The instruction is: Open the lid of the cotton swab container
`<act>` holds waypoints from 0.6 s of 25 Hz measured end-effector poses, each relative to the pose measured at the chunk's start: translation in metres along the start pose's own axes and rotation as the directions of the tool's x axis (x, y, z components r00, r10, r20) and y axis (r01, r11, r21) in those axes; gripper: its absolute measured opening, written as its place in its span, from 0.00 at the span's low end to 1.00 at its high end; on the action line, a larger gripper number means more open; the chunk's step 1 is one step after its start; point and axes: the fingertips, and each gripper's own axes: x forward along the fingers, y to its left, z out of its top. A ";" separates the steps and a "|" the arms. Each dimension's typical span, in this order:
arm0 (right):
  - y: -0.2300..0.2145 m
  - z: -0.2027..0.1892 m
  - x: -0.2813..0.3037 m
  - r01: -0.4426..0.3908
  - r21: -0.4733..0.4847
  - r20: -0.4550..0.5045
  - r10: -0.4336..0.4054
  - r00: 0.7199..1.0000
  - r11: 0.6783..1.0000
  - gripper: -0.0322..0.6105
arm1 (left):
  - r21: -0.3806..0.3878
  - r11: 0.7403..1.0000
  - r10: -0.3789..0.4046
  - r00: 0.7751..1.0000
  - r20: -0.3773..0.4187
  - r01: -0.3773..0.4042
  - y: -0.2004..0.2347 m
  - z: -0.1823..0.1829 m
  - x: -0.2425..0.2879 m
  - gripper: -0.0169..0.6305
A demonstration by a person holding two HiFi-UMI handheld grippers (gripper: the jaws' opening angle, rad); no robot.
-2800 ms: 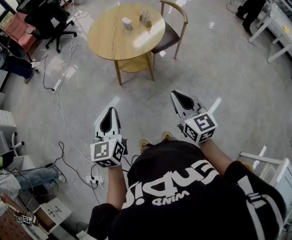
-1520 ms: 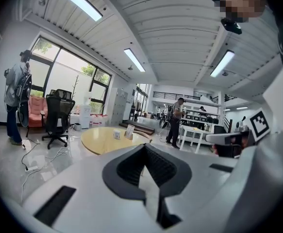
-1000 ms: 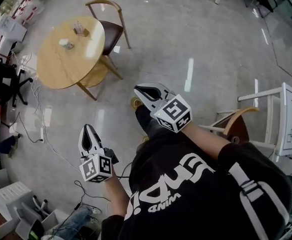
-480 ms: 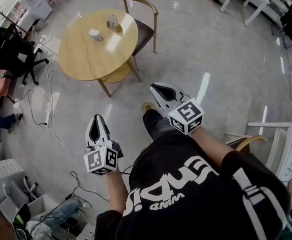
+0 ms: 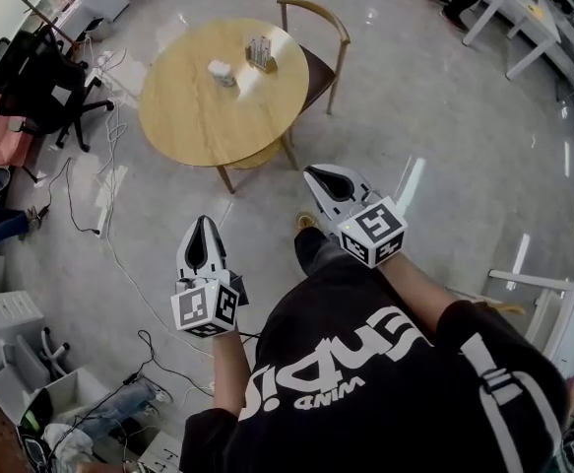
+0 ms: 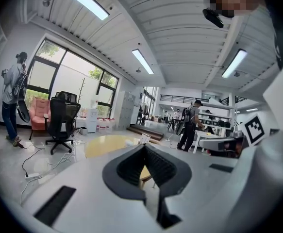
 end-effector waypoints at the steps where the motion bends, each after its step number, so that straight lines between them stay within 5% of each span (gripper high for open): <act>1: -0.002 0.004 0.006 -0.003 -0.001 -0.001 0.003 1.000 1.000 0.05 | -0.003 1.000 0.006 1.000 0.001 -0.006 0.004 0.004 0.004 0.04; 15: -0.057 0.047 0.098 -0.088 -0.017 -0.015 0.087 0.996 0.996 0.05 | -0.022 0.995 0.096 0.995 0.014 -0.096 0.037 0.043 0.087 0.04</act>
